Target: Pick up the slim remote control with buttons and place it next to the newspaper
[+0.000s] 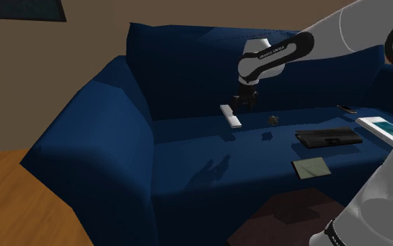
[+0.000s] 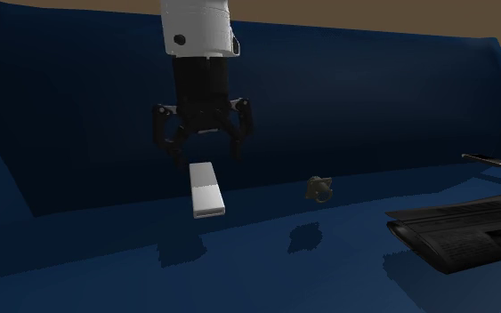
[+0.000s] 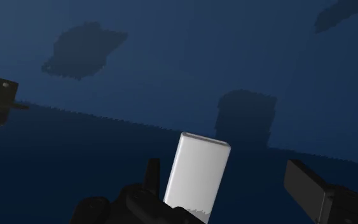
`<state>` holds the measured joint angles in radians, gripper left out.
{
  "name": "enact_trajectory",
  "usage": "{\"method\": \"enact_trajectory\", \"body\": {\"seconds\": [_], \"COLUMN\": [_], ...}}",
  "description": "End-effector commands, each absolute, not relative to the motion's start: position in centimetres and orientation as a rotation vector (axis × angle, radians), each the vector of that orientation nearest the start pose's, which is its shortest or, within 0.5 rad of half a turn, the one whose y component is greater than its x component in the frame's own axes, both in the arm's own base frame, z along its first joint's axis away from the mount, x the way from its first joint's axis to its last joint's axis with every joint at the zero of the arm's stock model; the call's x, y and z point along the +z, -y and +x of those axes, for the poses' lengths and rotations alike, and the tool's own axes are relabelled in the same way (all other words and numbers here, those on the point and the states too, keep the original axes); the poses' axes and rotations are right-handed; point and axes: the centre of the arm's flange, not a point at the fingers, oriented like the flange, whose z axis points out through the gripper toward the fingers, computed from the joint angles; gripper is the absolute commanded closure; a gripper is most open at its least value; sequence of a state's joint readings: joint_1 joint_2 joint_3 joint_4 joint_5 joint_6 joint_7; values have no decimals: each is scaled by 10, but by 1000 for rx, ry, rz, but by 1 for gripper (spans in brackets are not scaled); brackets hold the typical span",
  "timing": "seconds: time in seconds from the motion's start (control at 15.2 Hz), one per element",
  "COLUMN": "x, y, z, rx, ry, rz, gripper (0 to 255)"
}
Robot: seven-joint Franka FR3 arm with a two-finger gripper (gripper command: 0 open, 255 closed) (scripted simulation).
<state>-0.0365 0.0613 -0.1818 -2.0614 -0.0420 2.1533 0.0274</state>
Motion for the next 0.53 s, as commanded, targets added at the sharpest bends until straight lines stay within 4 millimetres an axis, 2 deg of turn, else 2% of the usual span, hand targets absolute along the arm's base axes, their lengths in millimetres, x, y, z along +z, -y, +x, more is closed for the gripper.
{"method": "enact_trajectory", "body": {"seconds": [0.0,0.46], "x": [399,371], "y": [132,166], "z": [569,641], "rx": [-70,-160], "ry": [-369,-421], "rz": [-3170,-3163], "gripper": [0,0]}}
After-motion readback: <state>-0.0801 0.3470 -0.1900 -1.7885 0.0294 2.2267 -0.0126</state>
